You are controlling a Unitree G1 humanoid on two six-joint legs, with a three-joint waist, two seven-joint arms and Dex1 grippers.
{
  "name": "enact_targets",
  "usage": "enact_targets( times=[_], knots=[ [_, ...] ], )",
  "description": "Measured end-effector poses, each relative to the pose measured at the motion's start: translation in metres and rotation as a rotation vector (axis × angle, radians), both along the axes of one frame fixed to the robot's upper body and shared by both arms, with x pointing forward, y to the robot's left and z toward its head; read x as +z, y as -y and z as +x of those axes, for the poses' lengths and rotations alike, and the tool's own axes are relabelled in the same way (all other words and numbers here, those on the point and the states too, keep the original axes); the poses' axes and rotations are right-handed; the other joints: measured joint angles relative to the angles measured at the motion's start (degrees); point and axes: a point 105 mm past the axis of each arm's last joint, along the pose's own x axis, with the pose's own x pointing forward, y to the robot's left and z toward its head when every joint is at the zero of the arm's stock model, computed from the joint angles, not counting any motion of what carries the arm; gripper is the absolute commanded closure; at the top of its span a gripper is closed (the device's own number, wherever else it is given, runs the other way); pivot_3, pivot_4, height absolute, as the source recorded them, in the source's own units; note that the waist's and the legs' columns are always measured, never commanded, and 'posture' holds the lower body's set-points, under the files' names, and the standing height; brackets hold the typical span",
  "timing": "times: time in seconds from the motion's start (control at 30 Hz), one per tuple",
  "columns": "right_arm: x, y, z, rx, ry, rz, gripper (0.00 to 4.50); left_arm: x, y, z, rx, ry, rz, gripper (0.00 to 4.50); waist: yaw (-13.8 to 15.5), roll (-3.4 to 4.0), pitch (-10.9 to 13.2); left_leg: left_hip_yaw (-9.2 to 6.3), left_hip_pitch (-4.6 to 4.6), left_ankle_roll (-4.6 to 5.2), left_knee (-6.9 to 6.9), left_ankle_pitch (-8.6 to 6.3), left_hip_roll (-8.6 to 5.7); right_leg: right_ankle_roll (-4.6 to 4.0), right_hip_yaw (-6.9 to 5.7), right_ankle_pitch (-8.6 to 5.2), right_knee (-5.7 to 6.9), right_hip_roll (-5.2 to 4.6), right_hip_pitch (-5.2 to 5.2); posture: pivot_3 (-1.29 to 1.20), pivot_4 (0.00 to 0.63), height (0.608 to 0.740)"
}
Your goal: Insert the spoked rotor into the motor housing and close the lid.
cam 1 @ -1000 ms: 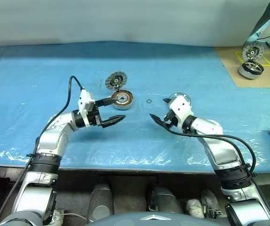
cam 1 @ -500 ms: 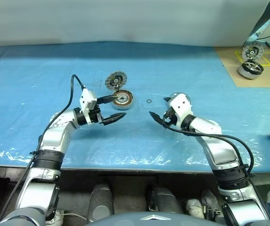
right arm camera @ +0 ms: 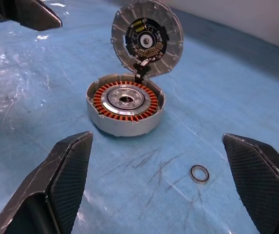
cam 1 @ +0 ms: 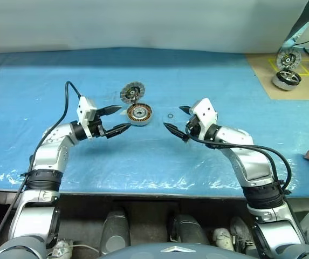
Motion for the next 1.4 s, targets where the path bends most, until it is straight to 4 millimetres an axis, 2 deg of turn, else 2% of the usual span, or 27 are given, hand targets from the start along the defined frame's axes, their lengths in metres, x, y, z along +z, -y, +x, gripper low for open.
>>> enact_targets(
  times=[0.27, 0.4, 0.47, 0.67, 0.8, 0.93, 1.13, 1.4],
  knots=[
    [-0.008, -0.004, -0.001, 0.047, 0.02, -0.074, 0.0, -0.002, 0.001, -0.005, 0.009, 0.004, 0.0, 0.04, 0.1, 0.0, 0.0, -0.01, -0.02, 0.0, 0.03, 0.0, 0.02, -0.01, -0.03, 0.0, 0.03, 0.0, 0.0, 0.0, 0.15, 0.74],
    [-0.008, -0.012, 0.011, 0.051, 0.044, -0.15, 0.0, -0.001, 0.002, -0.004, 0.008, 0.006, -0.001, 0.04, -0.25, 0.0, 0.0, 0.02, 0.01, 0.0, 0.08, 0.0, 0.04, -0.02, -0.01, 0.0, 0.06, 0.01, -0.01, 0.0, 0.15, 0.74],
    [-0.009, -0.024, 0.021, 0.08, 0.052, -0.219, 0.0, -0.001, 0.001, -0.004, 0.009, 0.007, -0.001, 0.04, -0.4, 0.0, 0.0, 0.03, 0.01, 0.0, 0.1, 0.0, 0.05, -0.06, -0.01, -0.02, 0.1, 0.02, -0.02, 0.0, 0.15, 0.74],
    [0.0, -0.06, 0.03, 0.248, 0.065, -0.295, 0.0, -0.005, 0.0, -0.005, 0.024, -0.004, -0.003, 0.04, -0.2, 0.0, 0.0, 0.03, -0.19, 0.01, 0.09, 0.01, 0.04, -0.06, -0.04, -0.01, 0.09, 0.02, -0.16, 0.0, 0.15, 0.74],
    [0.006, -0.083, 0.043, 0.336, 0.051, -0.347, 0.0, -0.017, -0.004, -0.014, 0.042, -0.04, -0.003, 0.04, -0.6, 0.0, 0.0, 0.03, -0.32, 0.01, 0.15, 0.0, 0.12, -0.12, -0.12, -0.03, 0.23, 0.03, -0.31, 0.0, 0.15, 0.74],
    [0.0, -0.102, 0.048, 0.42, -0.024, -0.367, 0.0, -0.024, -0.007, -0.024, 0.055, -0.069, 0.0, 0.04, -0.89, 0.0, 0.01, 0.01, -0.41, 0.02, 0.22, 0.0, 0.23, -0.25, -0.3, -0.1, 0.28, 0.03, -0.3, 0.0, 0.15, 0.74],
    [-0.029, -0.1, 0.06, 0.409, -0.112, -0.467, 0.0, -0.027, -0.009, -0.03, 0.081, -0.081, 0.0, 0.04, -0.95, 0.01, 0.01, -0.03, -0.58, 0.04, 0.43, 0.01, 0.3, -0.54, -0.42, -0.27, 0.43, 0.02, -0.37, 0.0, 0.15, 0.74],
    [-0.032, -0.106, 0.071, 0.358, -0.082, -0.534, 0.0, -0.028, -0.005, -0.031, 0.096, -0.078, -0.019, 0.04, -1.25, 0.03, 0.02, -0.03, -0.54, 0.04, 0.71, 0.0, 0.4, -0.88, -0.43, -0.47, 1.13, 0.02, -0.59, 0.0, 0.15, 0.74]
  ],
)
